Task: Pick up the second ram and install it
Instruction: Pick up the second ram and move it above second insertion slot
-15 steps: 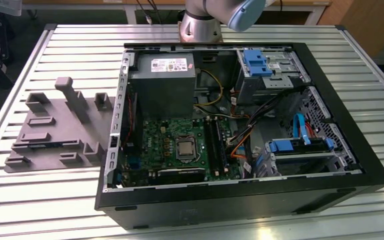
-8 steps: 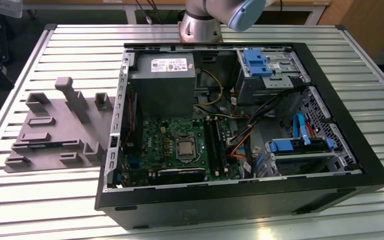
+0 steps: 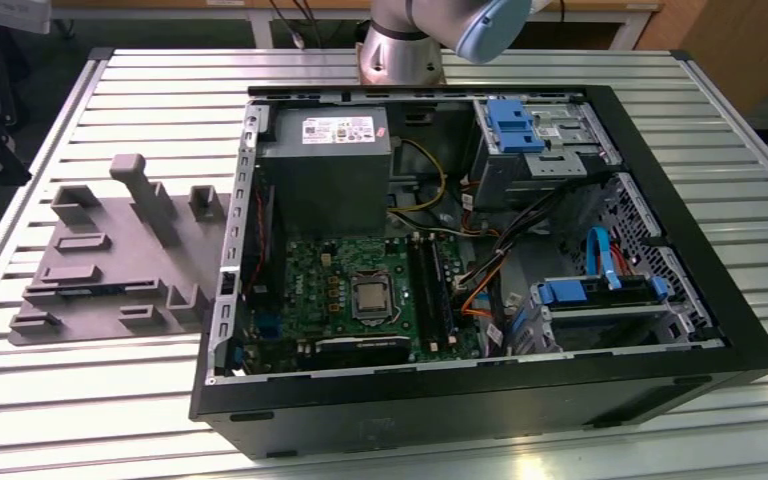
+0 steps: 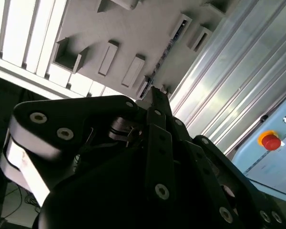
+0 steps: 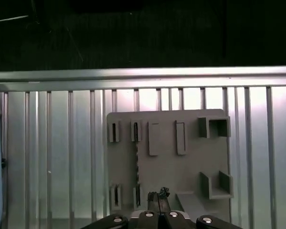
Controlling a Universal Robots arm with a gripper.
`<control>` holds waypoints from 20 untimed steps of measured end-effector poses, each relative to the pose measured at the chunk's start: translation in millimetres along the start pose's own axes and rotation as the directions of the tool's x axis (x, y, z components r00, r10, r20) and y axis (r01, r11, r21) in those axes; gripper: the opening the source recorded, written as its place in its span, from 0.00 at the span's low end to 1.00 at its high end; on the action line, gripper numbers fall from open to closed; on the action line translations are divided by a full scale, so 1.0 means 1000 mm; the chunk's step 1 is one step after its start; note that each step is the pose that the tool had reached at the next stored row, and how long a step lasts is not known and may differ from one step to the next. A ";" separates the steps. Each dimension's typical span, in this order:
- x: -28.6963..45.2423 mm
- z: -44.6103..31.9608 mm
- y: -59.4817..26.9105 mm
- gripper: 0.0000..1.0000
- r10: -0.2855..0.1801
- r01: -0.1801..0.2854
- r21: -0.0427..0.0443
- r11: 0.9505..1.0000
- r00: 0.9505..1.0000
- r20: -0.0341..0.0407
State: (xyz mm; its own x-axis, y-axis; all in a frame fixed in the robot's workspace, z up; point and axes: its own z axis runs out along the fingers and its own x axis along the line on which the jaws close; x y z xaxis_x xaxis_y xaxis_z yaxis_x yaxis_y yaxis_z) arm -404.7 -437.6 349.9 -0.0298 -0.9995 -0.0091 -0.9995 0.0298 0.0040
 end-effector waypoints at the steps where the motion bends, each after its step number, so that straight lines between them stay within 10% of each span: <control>1: 0.0001 0.0011 0.0001 0.11 -0.011 0.011 0.000 1.000 1.000 0.000; 10: 0.0006 0.0064 0.0117 0.11 -0.027 0.027 -0.001 1.000 1.000 0.000; 20: 0.0006 0.0109 0.0120 0.47 -0.027 0.027 -0.001 1.000 1.000 0.000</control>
State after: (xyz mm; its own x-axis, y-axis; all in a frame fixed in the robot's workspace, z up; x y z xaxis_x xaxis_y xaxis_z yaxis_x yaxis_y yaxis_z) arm -416.8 -437.7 339.1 -0.0026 -1.0000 -0.0096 -1.0000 0.0025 0.0045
